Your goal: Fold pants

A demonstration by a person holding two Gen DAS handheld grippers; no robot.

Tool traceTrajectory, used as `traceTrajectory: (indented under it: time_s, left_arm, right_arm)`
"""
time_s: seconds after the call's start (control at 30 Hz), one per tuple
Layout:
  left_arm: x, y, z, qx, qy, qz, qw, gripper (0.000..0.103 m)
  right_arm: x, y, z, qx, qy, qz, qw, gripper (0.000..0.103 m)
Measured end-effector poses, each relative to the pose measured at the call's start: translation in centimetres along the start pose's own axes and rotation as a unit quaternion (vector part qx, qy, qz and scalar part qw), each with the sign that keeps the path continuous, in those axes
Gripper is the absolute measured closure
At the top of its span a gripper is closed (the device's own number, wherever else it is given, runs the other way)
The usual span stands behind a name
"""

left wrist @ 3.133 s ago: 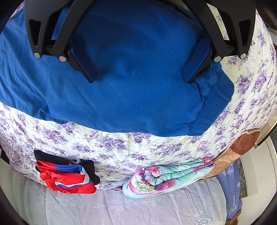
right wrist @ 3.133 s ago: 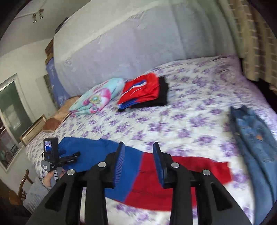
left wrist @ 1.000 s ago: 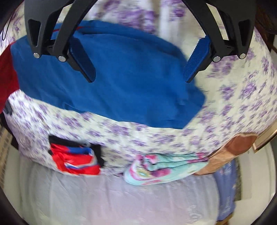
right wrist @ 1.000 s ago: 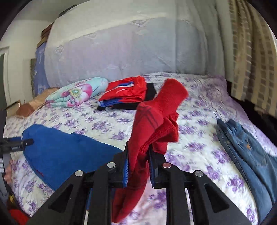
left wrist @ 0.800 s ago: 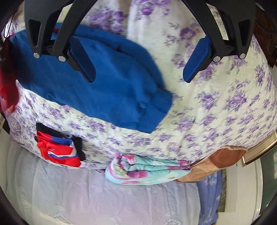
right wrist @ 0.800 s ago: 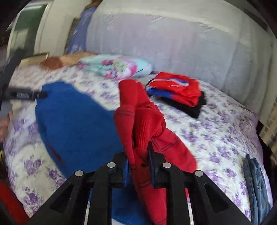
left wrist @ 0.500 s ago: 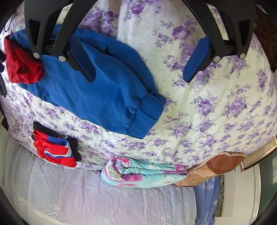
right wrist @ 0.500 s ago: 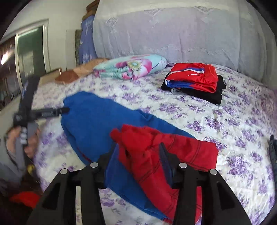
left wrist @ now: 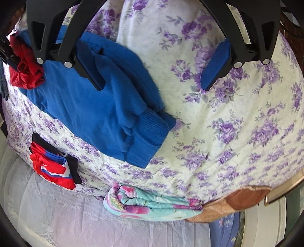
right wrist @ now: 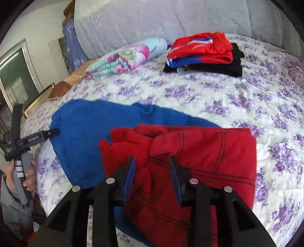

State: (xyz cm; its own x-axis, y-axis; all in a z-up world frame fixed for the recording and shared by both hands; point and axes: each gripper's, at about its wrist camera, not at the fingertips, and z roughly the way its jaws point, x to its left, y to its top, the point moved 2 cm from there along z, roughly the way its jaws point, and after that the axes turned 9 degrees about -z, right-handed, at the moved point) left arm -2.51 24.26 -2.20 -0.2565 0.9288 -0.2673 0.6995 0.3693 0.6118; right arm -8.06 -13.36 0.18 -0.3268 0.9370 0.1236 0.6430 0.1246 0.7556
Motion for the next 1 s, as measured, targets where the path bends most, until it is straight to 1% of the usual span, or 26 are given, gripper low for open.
traceTrajectory:
  time_s: [0.03,0.1,0.17,0.2,0.3,0.37,0.47,0.53,0.57,0.6,0.67,0.77,0.83,0.87,0.93,0.97,1.0]
  left_arm:
    - [0.2,0.2,0.2,0.003,-0.003,-0.005,1.0000,0.004]
    - [0.5,0.6,0.6,0.007,-0.004,-0.012,0.9999,0.004]
    - [0.7,1.2,1.3,0.011,-0.005,-0.021,0.9997,0.004]
    - [0.7,1.5,1.6,0.013,-0.006,-0.027,0.9995,0.004]
    - [0.8,2.5,2.5,0.022,-0.017,-0.038,0.9989,0.004]
    - [0.9,3.1,3.0,0.032,-0.035,-0.047,0.9978,0.004]
    - [1.1,3.2,3.2,0.036,-0.051,-0.057,0.9964,0.005]
    - [1.1,3.1,2.8,0.030,-0.066,-0.061,0.9955,0.018]
    - [1.0,3.1,2.5,0.031,-0.081,-0.060,0.9944,0.033]
    - [1.0,3.1,2.3,0.031,-0.090,-0.060,0.9937,0.044]
    - [0.7,3.1,1.7,0.024,-0.093,-0.057,0.9937,0.055]
    - [0.4,3.1,1.1,0.020,-0.096,-0.053,0.9938,0.063]
    - [0.6,3.2,1.1,0.026,-0.103,-0.062,0.9924,0.063]
    - [0.8,3.2,1.3,0.032,-0.106,-0.068,0.9916,0.061]
    - [1.5,3.2,1.9,0.045,-0.107,-0.088,0.9894,0.049]
    - [1.9,3.2,2.1,0.048,-0.105,-0.097,0.9886,0.038]
    - [2.2,3.1,2.1,0.045,-0.105,-0.106,0.9878,0.032]
  right_arm:
    - [-0.1,-0.1,-1.1,-0.023,-0.002,0.003,1.000,0.040]
    - [-0.7,-0.1,-3.8,-0.085,-0.023,0.007,0.996,0.029]
    - [-1.7,-0.2,-5.7,-0.126,-0.051,0.010,0.991,0.027]
    - [-2.4,-0.3,-6.3,-0.134,-0.059,0.016,0.989,0.025]
    - [-4.4,-0.9,-6.6,-0.132,-0.063,0.049,0.988,0.024]
    - [-5.5,-1.4,-6.5,-0.127,-0.060,0.068,0.988,0.024]
    - [-6.2,-2.1,-6.6,-0.129,-0.062,0.080,0.986,0.024]
    - [-6.6,-2.4,-6.6,-0.131,-0.067,0.084,0.986,0.023]
    - [-6.8,-2.4,-6.6,-0.131,-0.068,0.088,0.985,0.022]
    - [-6.9,-2.6,-6.6,-0.132,-0.069,0.091,0.985,0.022]
    - [-7.3,-2.8,-6.7,-0.135,-0.068,0.097,0.984,0.021]
    - [-7.7,-3.2,-6.9,-0.140,-0.067,0.101,0.983,0.021]
    - [-7.9,-3.5,-7.0,-0.140,-0.066,0.106,0.982,0.021]
    - [-8.1,-3.6,-7.0,-0.141,-0.064,0.110,0.982,0.021]
    - [-8.4,-3.8,-7.1,-0.142,-0.061,0.116,0.981,0.021]
    - [-8.5,-4.0,-7.1,-0.144,-0.060,0.117,0.981,0.021]
    - [-8.5,-4.0,-7.2,-0.144,-0.060,0.118,0.981,0.021]
